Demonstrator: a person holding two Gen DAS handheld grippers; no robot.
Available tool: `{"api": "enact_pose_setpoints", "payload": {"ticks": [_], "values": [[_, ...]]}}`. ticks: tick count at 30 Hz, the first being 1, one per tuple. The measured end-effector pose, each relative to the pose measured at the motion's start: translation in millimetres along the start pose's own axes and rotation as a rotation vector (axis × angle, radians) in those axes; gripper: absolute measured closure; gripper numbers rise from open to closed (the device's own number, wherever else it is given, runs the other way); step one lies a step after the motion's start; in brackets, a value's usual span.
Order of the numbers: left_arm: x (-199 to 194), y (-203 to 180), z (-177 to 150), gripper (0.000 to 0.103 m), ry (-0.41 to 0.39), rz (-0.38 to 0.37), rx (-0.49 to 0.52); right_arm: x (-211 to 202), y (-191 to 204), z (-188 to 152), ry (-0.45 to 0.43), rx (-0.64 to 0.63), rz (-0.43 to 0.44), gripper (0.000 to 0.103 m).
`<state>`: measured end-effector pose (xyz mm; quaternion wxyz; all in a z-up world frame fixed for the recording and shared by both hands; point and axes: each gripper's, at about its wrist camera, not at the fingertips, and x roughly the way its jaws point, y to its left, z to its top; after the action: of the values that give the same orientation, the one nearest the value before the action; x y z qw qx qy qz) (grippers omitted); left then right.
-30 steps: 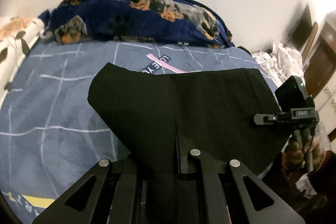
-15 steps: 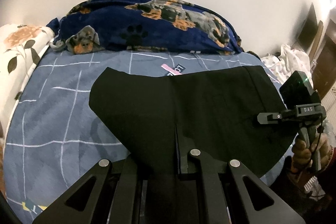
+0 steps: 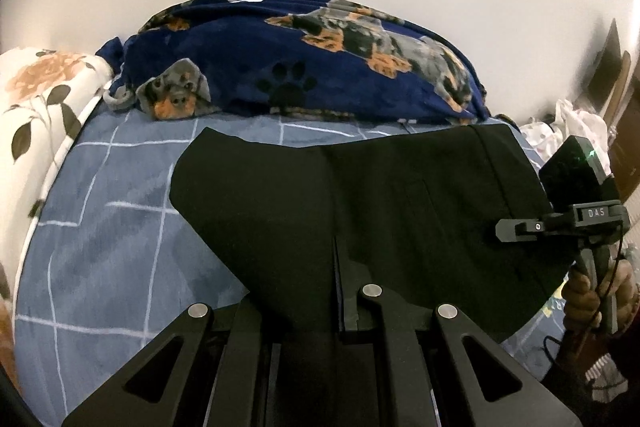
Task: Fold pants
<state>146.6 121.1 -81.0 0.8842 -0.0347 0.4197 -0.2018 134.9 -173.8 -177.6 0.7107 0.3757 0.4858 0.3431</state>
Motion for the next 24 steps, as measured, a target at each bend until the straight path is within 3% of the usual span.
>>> {"api": "enact_pose_setpoints", "payload": {"ticks": [24], "values": [[73.9, 58.3, 80.0, 0.094, -0.054, 0.079, -0.022, 49.6, -8.9, 99.1, -0.012, -0.014, 0.038, 0.076]]}}
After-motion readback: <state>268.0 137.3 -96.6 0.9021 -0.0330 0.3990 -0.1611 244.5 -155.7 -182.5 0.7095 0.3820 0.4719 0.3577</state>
